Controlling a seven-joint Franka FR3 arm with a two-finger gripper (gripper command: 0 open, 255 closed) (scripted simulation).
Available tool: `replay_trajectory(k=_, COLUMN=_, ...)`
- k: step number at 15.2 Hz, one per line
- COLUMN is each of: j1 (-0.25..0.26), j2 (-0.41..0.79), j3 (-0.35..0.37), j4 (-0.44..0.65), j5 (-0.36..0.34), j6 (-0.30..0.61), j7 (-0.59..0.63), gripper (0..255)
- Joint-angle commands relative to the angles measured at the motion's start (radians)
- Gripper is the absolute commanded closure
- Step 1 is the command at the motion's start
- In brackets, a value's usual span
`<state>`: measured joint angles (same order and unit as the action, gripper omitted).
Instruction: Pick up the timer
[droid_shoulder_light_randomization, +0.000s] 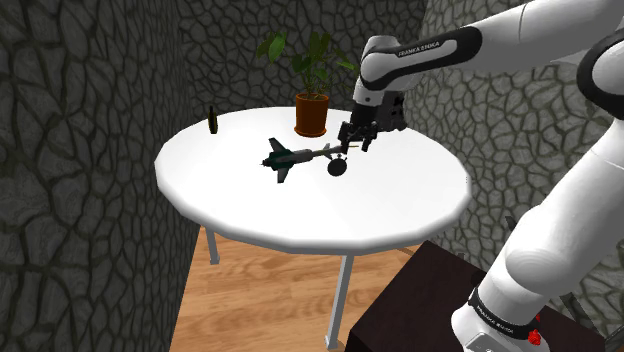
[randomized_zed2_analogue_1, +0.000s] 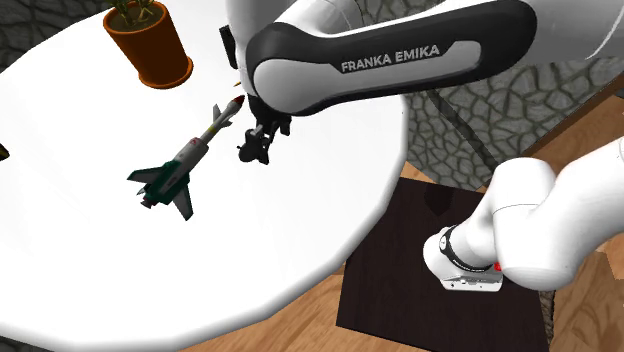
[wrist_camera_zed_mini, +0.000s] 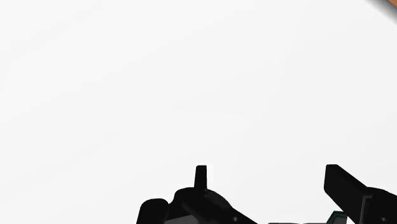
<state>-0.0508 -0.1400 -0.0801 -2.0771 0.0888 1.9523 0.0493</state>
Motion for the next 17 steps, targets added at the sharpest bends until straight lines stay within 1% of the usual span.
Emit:
replay_trajectory(k=1, j1=-0.006, j2=0.067, j3=-0.005, j4=0.049, j5=-0.002, j6=0.016, j7=0.010, gripper=0)
replay_trajectory(k=9, j1=-0.034, j2=0.363, j3=-0.032, j4=0.326, j5=0.004, j6=0.024, j7=0.040, gripper=0)
replay_trajectory(k=17, j1=-0.035, j2=0.393, j3=-0.030, j4=0.263, j5=0.011, j6=0.117, j7=0.031, gripper=0)
